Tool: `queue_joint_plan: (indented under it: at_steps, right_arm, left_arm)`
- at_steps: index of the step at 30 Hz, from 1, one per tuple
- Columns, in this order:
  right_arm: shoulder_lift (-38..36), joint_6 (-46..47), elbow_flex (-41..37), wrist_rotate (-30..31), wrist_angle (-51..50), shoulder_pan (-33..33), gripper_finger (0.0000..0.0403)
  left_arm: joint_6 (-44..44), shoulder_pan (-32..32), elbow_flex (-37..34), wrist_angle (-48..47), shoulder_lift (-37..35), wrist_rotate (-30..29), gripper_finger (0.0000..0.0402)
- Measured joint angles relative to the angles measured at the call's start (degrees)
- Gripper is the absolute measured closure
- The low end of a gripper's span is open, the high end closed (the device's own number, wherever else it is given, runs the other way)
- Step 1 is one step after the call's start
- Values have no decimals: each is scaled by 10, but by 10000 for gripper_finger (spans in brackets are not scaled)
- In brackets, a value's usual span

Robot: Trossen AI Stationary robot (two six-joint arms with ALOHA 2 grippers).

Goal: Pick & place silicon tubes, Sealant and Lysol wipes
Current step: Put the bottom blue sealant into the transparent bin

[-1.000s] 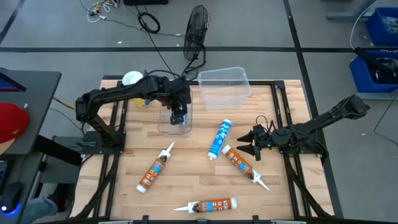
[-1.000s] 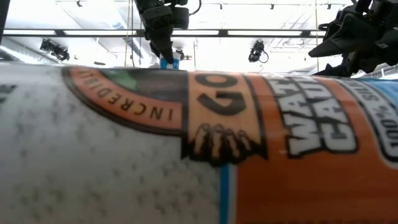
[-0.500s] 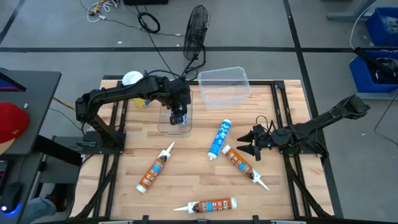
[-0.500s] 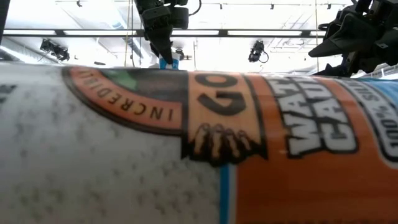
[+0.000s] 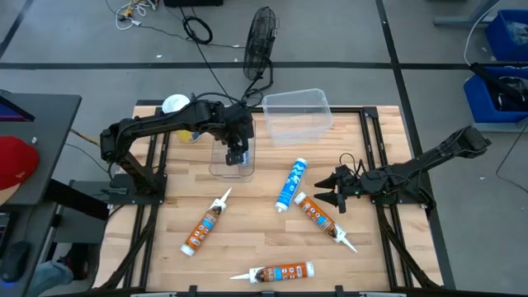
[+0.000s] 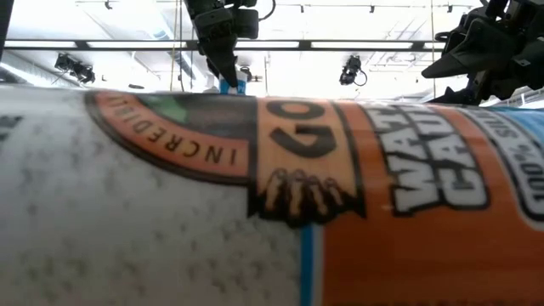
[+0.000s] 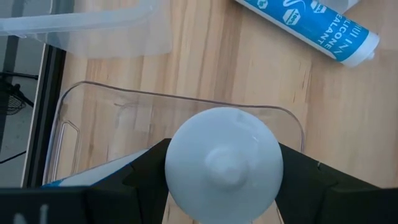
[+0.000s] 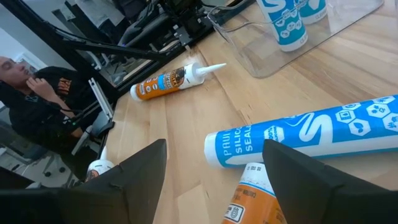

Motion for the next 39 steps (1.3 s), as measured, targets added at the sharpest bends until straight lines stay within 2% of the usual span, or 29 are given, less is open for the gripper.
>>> queue_joint_plan:
  at_steps: [4, 27, 39]
  right_arm:
    - [0, 0, 0, 0, 0, 0, 130]
    - [0, 1, 0, -1, 0, 0, 130]
    - [0, 0, 0, -1, -2, 0, 130]
  left_arm:
    - [0, 3, 0, 9, 1, 22, 168]
    - [14, 15, 1, 10, 13, 28, 166]
    - [14, 14, 0, 5, 2, -1, 99]
